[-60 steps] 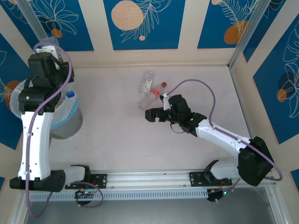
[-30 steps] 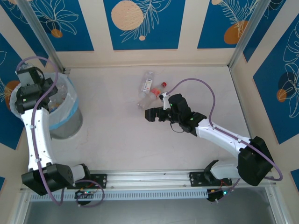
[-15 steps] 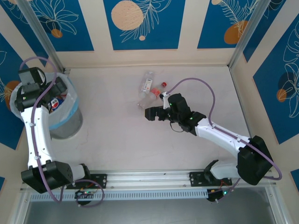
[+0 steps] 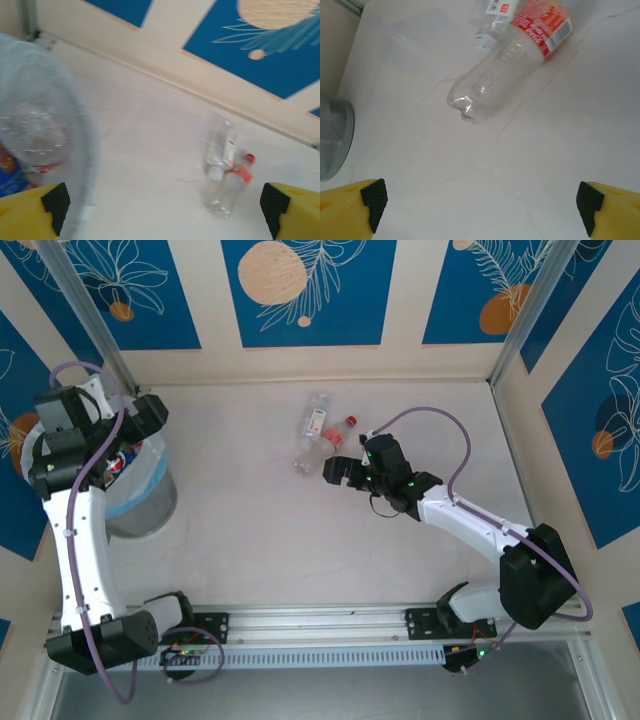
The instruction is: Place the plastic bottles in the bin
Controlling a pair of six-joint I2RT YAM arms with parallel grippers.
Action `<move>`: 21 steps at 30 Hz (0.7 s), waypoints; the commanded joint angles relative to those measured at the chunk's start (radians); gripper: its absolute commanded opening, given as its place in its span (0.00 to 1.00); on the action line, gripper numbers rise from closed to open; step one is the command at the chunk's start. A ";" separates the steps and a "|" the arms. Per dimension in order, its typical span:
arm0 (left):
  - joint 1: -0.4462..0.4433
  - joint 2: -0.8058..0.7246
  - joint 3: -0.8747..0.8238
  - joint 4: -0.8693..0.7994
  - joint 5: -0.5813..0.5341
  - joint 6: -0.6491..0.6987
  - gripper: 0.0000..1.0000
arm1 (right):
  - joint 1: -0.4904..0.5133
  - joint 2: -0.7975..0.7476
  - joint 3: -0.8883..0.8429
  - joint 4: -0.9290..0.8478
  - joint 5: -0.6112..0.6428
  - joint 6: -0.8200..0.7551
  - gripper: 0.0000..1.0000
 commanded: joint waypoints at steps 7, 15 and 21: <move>-0.081 -0.063 -0.047 0.088 0.222 -0.038 0.99 | -0.017 0.064 0.069 -0.080 0.048 0.106 1.00; -0.206 -0.081 -0.119 0.119 0.255 -0.011 0.99 | -0.008 0.161 0.149 -0.092 0.044 0.162 1.00; -0.237 -0.101 -0.177 0.137 0.222 0.008 0.99 | 0.046 0.319 0.298 -0.170 0.140 0.211 0.99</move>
